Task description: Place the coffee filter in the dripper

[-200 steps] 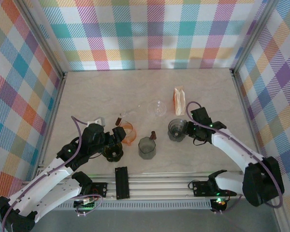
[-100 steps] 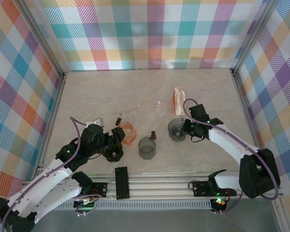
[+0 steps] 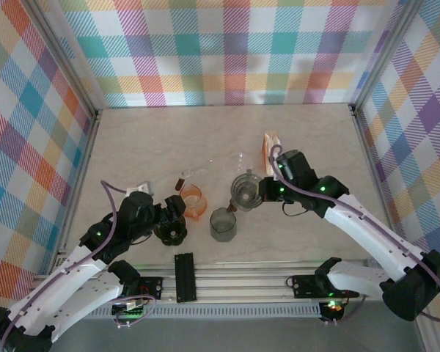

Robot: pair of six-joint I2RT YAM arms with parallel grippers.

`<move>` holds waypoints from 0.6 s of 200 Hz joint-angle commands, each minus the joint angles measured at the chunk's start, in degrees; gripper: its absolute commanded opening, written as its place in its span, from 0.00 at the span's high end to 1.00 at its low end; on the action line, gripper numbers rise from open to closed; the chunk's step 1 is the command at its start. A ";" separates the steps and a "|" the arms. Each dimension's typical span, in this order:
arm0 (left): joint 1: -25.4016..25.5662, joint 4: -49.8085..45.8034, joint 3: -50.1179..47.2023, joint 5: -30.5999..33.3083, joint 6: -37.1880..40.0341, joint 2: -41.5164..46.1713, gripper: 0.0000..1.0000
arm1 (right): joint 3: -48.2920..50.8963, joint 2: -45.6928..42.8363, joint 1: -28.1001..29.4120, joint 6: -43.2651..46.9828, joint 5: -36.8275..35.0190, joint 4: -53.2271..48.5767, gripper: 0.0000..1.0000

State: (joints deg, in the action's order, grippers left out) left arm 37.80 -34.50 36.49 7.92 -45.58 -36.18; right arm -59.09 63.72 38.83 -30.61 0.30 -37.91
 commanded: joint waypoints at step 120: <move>0.69 -3.51 1.02 2.73 0.93 2.68 0.00 | -9.29 13.79 13.61 -0.58 -1.24 -4.49 1.00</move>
State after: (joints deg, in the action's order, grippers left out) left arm 37.80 -36.38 36.49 9.78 -45.58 -34.20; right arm -66.22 77.25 52.16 -30.74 -0.36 -41.15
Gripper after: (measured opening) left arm 0.999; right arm 0.086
